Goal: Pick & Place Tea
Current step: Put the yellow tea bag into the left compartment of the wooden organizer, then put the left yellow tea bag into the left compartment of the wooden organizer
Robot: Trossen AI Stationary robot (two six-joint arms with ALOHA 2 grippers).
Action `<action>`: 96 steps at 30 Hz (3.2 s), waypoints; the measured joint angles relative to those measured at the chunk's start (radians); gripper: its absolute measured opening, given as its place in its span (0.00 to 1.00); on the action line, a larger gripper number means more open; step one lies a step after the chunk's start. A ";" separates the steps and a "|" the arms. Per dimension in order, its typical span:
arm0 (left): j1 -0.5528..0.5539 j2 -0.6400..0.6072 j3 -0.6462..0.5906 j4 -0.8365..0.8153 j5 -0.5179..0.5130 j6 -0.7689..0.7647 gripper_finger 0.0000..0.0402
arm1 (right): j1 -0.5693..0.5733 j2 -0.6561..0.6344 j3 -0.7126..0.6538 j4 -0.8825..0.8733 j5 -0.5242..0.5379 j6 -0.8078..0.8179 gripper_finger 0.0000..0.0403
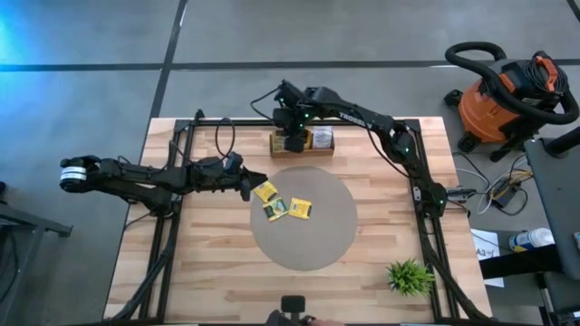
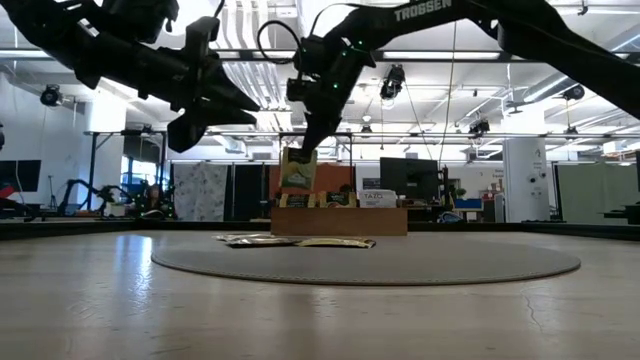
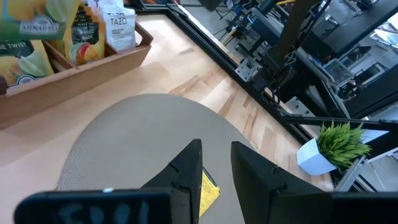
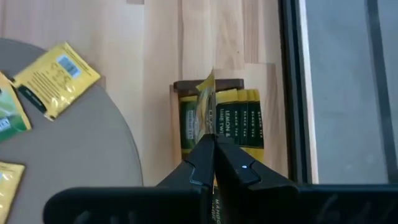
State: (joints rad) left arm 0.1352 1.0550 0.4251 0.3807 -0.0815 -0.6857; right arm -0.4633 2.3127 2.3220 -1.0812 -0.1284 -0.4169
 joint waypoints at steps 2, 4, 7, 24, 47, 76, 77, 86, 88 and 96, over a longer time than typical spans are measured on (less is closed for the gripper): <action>-0.001 0.000 0.000 0.000 -0.006 -0.002 0.20 | -0.002 0.000 -0.022 0.017 0.000 -0.018 0.02; -0.001 0.000 0.000 0.000 -0.012 -0.003 0.20 | -0.002 0.000 -0.047 0.040 0.000 -0.036 0.02; -0.001 0.000 0.000 0.000 -0.017 -0.003 0.20 | -0.002 0.000 -0.090 0.077 0.000 -0.035 0.02; 0.000 0.000 0.000 0.000 -0.030 -0.011 0.20 | -0.008 0.000 -0.217 0.166 -0.002 -0.072 0.02; 0.000 0.000 -0.001 -0.001 -0.041 -0.022 0.20 | -0.001 0.000 -0.271 0.281 0.076 -0.085 0.02; 0.000 -0.002 -0.001 -0.001 -0.043 -0.031 0.20 | 0.001 -0.093 -0.192 0.224 0.078 0.184 0.36; 0.000 -0.004 -0.001 -0.001 -0.044 -0.034 0.20 | 0.002 -0.105 -0.192 0.208 0.077 0.203 0.35; 0.001 -0.022 0.000 0.001 -0.027 -0.083 0.20 | 0.074 -0.169 -0.193 0.003 0.038 0.299 0.31; 0.000 -0.022 0.000 0.000 0.001 -0.099 0.20 | 0.109 -0.171 -0.195 -0.042 0.037 0.305 0.31; -0.035 -0.023 -0.001 -0.062 0.099 -0.116 0.20 | 0.271 -0.178 -0.262 -0.002 -0.015 0.363 0.28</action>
State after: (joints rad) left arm 0.1002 1.0321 0.4245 0.3187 0.0177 -0.8019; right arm -0.1925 2.1344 2.0602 -1.0835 -0.1436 -0.0541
